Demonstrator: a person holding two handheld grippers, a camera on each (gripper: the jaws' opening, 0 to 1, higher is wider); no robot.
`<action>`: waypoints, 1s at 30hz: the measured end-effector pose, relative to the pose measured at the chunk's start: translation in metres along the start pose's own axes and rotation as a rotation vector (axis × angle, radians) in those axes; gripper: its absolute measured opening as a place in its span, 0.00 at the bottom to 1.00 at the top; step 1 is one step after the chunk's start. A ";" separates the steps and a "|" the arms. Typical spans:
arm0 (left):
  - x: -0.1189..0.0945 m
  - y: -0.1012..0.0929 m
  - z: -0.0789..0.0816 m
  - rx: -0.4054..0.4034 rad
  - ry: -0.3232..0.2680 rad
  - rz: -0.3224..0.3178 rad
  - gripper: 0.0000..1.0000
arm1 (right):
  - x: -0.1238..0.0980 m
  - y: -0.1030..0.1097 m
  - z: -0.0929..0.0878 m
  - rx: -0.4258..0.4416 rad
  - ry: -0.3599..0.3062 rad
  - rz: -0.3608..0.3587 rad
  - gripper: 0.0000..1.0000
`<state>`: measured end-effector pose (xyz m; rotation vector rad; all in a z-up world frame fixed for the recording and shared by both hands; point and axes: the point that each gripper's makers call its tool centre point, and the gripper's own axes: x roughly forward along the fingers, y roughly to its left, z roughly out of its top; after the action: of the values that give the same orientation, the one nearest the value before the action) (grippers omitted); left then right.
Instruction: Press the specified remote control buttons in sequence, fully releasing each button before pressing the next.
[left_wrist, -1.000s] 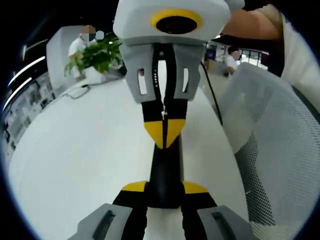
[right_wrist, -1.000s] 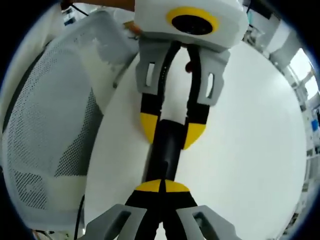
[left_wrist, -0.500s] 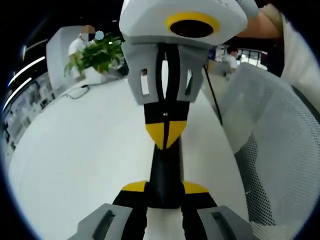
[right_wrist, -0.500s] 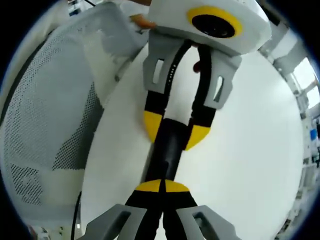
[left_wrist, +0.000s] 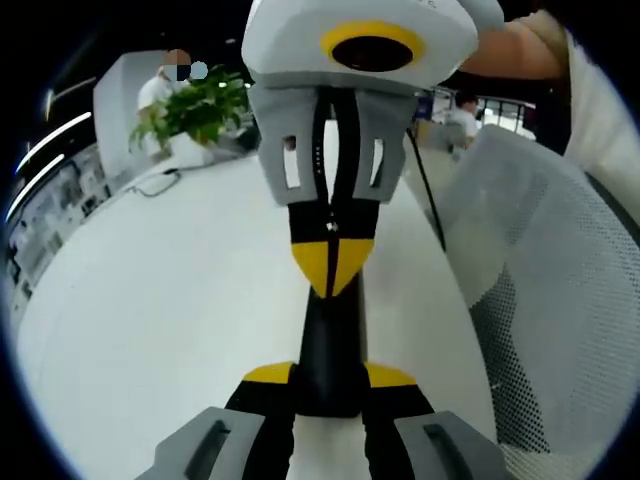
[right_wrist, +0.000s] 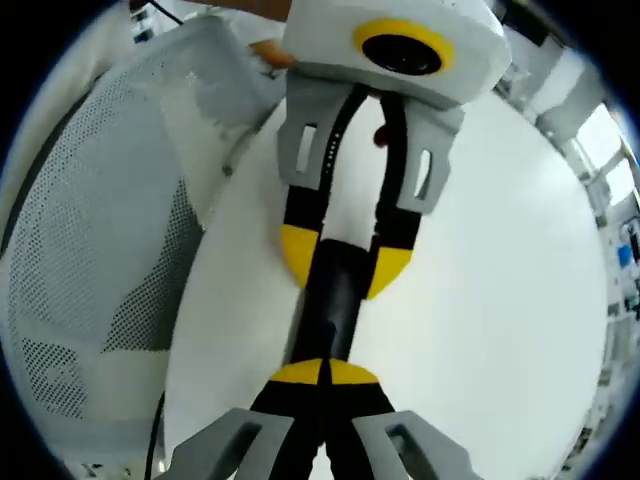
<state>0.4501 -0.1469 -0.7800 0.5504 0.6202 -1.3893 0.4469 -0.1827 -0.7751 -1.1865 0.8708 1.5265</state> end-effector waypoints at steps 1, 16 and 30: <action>0.000 0.000 0.000 0.000 0.000 0.000 0.24 | 0.000 0.000 0.000 -0.003 0.000 -0.001 0.00; 0.000 0.001 0.000 0.002 0.005 -0.001 0.24 | -0.020 -0.010 0.000 0.060 -0.043 -0.028 0.00; 0.001 0.001 0.000 0.000 0.005 0.000 0.24 | -0.020 0.001 0.004 0.060 -0.054 -0.007 0.00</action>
<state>0.4509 -0.1474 -0.7805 0.5534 0.6240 -1.3879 0.4454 -0.1847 -0.7546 -1.0991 0.8706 1.5096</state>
